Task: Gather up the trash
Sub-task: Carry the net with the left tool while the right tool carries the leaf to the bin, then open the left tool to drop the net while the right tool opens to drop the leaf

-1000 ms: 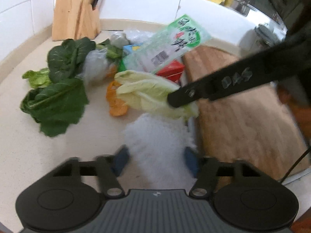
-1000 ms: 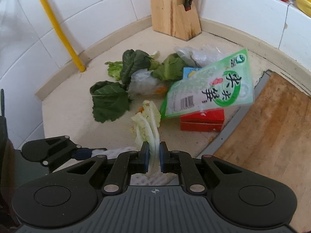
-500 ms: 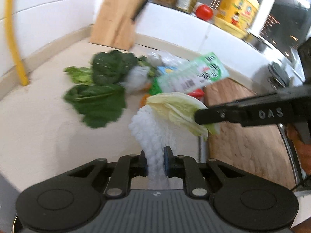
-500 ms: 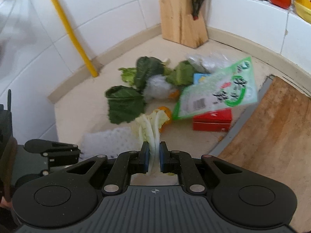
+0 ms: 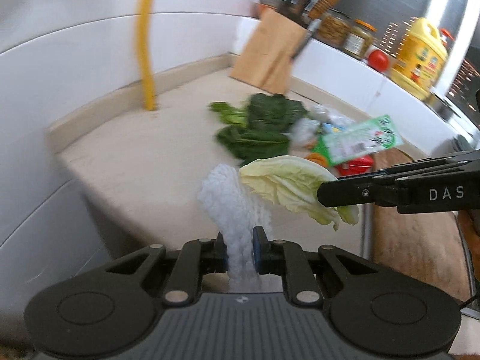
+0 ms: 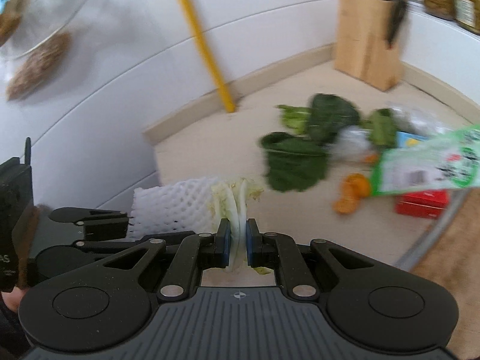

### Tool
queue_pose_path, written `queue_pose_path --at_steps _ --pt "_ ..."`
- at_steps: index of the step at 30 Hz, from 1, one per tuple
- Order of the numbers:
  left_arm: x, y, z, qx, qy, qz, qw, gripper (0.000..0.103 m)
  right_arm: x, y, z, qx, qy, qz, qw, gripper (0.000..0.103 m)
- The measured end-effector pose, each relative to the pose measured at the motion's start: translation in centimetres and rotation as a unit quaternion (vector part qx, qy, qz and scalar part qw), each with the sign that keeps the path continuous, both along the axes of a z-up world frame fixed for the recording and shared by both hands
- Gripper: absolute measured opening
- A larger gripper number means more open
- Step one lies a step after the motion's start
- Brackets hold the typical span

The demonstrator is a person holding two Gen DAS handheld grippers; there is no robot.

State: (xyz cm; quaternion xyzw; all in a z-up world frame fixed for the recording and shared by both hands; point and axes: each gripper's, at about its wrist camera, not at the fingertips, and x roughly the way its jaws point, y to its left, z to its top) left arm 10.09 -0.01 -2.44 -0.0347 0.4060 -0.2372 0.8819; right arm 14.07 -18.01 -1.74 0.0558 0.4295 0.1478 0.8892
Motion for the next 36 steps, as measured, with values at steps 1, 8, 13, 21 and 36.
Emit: queue_pose_path --at_steps 1,8,13,21,36 --pt "-0.4 0.9 0.0 0.002 0.0 0.011 0.9999 0.011 0.0 0.8 -0.1 0.001 0.0 0.008 1.0 0.014" --pt "-2.7 6.7 -0.8 0.018 0.011 0.082 0.9964 0.011 0.7 6.7 -1.2 0.013 0.01 0.075 0.997 0.014" --pt "-4.0 10.4 -2.4 0.03 0.03 0.118 0.9922 0.011 0.9 10.9 -2.5 0.017 0.022 0.107 0.994 0.014" --pt "-3.5 14.4 -6.4 0.052 0.082 0.176 0.9796 0.011 2.7 16.8 -7.0 0.017 0.063 0.138 0.988 0.014" --pt "-0.8 15.6 -11.1 0.11 0.142 0.231 0.9562 0.04 8.3 22.1 -15.1 0.001 0.147 0.179 0.973 0.019"
